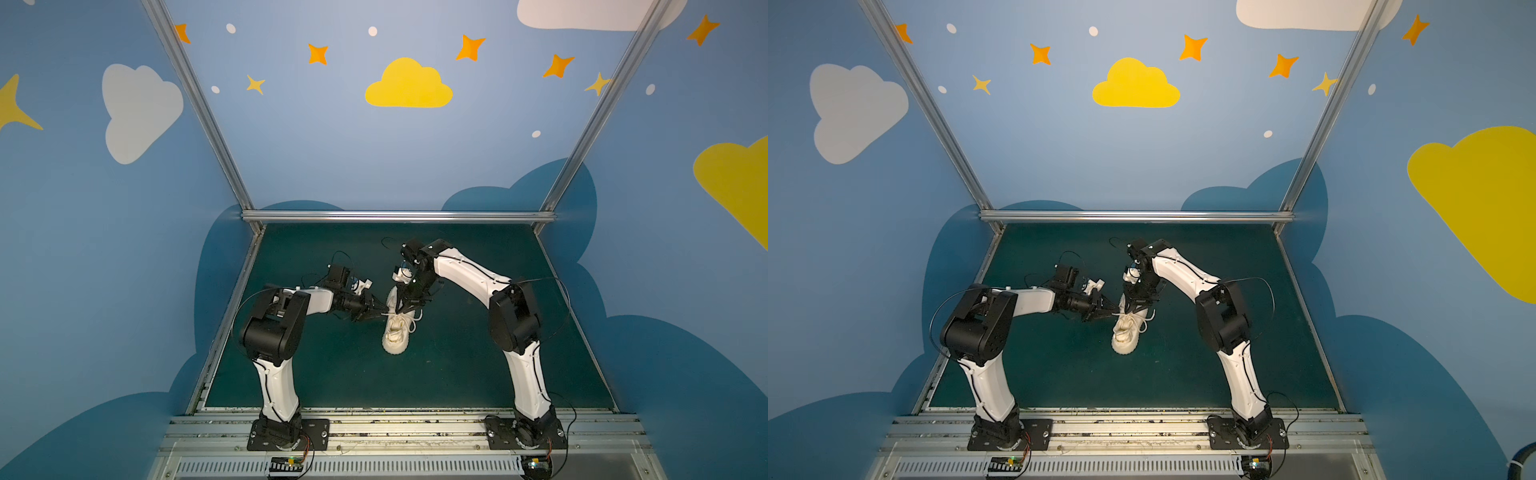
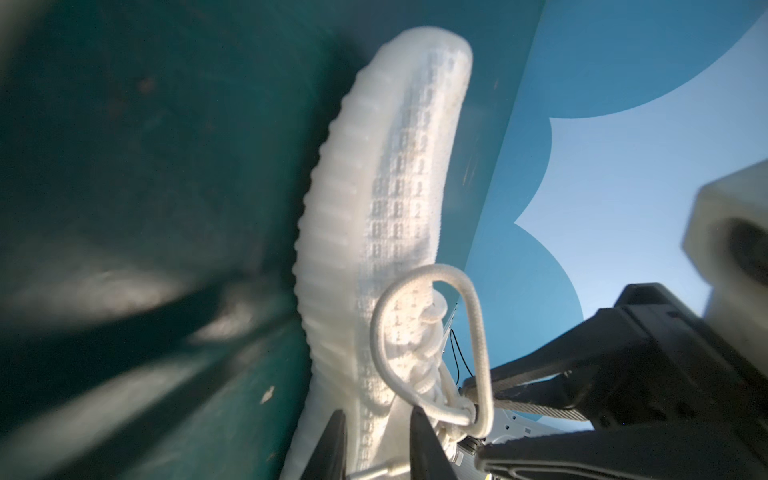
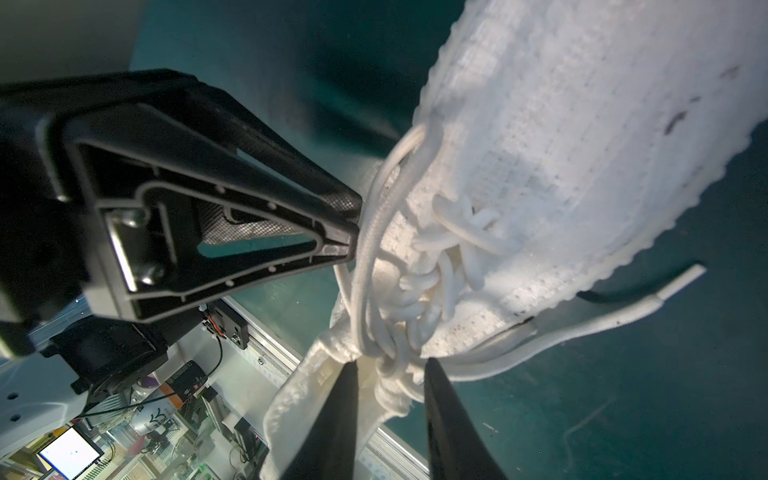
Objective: Tie the shoes
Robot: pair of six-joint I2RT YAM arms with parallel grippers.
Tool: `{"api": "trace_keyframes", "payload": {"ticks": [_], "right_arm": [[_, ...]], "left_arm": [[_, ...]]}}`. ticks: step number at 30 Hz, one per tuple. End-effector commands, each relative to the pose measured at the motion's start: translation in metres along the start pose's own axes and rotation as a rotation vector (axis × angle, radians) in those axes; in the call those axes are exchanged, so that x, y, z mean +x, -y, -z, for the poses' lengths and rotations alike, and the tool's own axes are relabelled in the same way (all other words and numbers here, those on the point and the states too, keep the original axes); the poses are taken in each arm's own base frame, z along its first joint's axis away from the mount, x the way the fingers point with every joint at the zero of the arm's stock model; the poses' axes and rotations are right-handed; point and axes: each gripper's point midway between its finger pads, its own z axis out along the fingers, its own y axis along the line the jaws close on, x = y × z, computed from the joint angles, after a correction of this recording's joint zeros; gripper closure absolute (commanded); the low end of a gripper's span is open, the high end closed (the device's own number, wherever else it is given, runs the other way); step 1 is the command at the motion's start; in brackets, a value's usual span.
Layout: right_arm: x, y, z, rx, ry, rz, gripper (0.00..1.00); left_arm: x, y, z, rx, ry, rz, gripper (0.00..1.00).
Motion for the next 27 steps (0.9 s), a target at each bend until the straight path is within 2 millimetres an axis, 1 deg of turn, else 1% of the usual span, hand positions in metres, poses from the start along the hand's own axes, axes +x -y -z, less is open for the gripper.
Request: {"api": "trace_keyframes", "payload": {"ticks": [1, 3, 5, 18, 24, 27], "right_arm": [[-0.003, -0.001, 0.001, -0.007, -0.002, -0.005, 0.72], [-0.003, -0.001, 0.001, -0.008, -0.004, -0.008, 0.72], [-0.004, 0.0, 0.0, -0.008, -0.005, -0.008, 0.73], [-0.003, 0.0, -0.002, -0.011, -0.014, -0.009, 0.76], [-0.004, -0.001, -0.002, -0.012, -0.012, -0.006, 0.77], [-0.005, -0.001, -0.001, -0.014, -0.011, -0.005, 0.77]], "left_arm": [[0.007, 0.007, 0.001, 0.033, -0.012, -0.004, 0.73], [0.009, 0.008, 0.001, 0.036, -0.013, -0.005, 0.71], [0.011, 0.009, 0.003, 0.04, -0.01, -0.004, 0.67], [0.013, 0.02, 0.005, 0.103, 0.03, -0.002, 0.66], [0.013, 0.022, 0.005, 0.11, 0.03, -0.002, 0.69], [0.013, 0.023, 0.006, 0.108, 0.034, 0.0, 0.76]]}}
